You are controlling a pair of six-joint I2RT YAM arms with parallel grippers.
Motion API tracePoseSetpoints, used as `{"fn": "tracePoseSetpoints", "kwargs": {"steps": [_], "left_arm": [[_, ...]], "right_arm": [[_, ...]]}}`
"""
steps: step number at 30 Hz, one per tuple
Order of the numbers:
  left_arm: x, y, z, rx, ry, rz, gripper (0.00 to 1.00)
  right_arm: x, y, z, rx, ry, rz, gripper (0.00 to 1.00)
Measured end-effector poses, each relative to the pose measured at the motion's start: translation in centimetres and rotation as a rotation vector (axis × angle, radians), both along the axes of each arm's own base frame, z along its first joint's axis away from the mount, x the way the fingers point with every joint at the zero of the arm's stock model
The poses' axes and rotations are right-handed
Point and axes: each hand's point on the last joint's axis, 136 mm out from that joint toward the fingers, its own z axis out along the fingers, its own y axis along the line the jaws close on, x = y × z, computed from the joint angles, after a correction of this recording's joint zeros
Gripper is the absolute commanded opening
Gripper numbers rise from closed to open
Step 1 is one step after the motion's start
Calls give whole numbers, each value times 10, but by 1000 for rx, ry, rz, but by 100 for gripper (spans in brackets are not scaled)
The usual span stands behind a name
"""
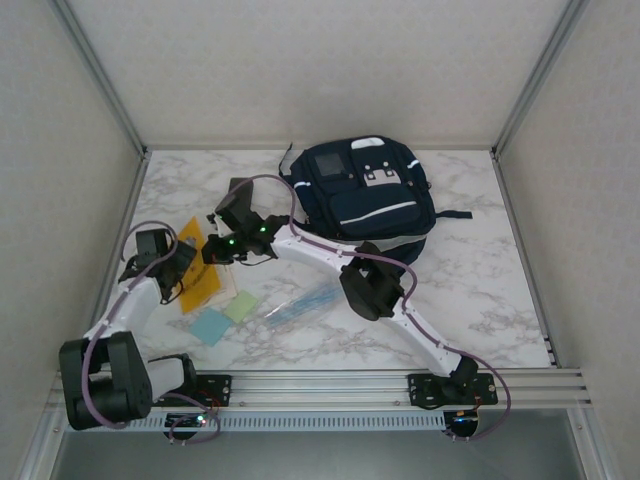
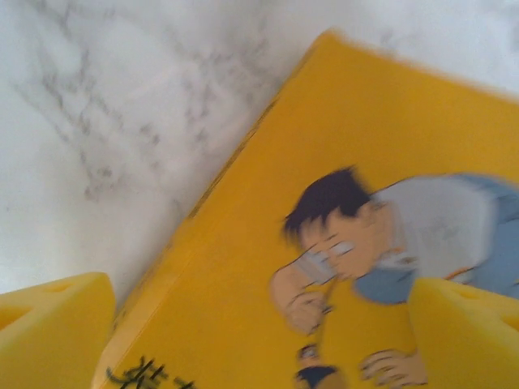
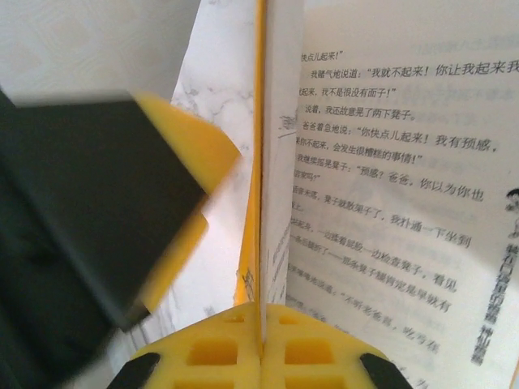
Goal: Pack books, pencil case, and school supplies into a backpack
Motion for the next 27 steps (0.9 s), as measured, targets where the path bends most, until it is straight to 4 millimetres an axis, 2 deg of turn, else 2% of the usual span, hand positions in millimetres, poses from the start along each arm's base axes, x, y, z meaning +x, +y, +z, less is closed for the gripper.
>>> {"fn": "tracePoseSetpoints", "kwargs": {"steps": [3,7,10,14,17,21,27], "left_arm": [[14,2,39,16,-97,-2,100],[31,0,79,8,-197,-19,100],[41,-8,96,-40,-251,-47,100],[56,-28,111,-142,-335,-111,100],[71,-52,126,-215,-416,-193,100],[85,-98,139,-304,-479,-338,100],[101,-165,149,-419,-515,-517,100]], "right_arm": [[-7,-14,25,15,2,15,0],[-4,-40,83,85,-17,6,0],[10,-69,130,168,-36,-29,0],[35,-111,169,248,-53,-104,0],[51,-135,184,286,-65,-148,0],[64,-152,197,315,-81,-184,0],[76,-175,192,328,-64,-234,0]]}}
